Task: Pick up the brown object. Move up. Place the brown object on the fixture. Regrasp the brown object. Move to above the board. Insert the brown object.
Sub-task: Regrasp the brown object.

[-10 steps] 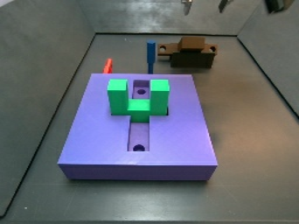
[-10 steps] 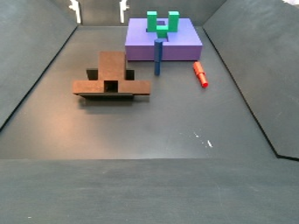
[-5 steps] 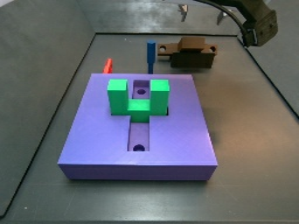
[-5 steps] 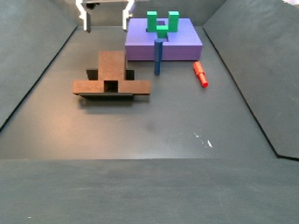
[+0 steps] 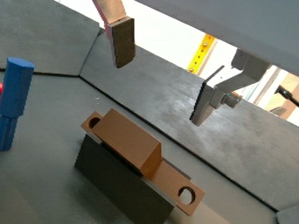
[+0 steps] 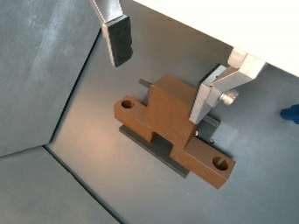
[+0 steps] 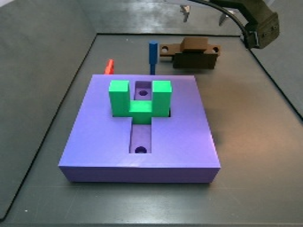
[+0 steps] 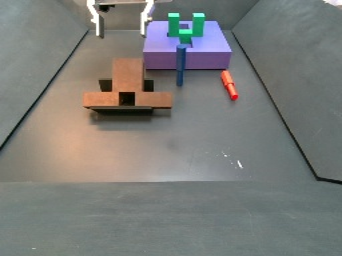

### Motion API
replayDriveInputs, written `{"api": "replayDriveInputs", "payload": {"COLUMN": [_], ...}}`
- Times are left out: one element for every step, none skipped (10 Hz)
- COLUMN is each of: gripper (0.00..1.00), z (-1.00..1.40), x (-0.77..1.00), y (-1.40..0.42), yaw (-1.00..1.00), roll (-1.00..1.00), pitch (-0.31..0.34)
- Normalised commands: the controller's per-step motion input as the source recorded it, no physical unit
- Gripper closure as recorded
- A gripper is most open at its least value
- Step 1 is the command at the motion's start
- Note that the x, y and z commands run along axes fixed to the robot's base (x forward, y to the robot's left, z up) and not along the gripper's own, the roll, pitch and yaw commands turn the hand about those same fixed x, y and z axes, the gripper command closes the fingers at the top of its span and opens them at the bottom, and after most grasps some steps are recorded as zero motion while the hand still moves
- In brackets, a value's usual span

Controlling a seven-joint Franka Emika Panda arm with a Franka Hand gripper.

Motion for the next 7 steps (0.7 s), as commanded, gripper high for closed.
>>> {"api": "replayDriveInputs", "payload": {"gripper": [0.0, 0.0, 0.0, 0.0, 0.0, 0.0, 0.0], "z": [-0.18, -0.28, -0.35, -0.4, -0.4, -0.36, -0.32], "x": [0.0, 0.0, 0.0, 0.0, 0.0, -0.03, -0.09], "y": [0.0, 0.0, 0.0, 0.0, 0.0, 0.0, 0.0], "yaw": [0.0, 0.0, 0.0, 0.0, 0.0, 0.0, 0.0], "roll": [0.11, 0.03, 0.03, 0.1, 0.12, 0.11, 0.14], "pitch": [-0.017, -0.171, -0.206, -0.189, -0.186, -0.197, -0.189]}}
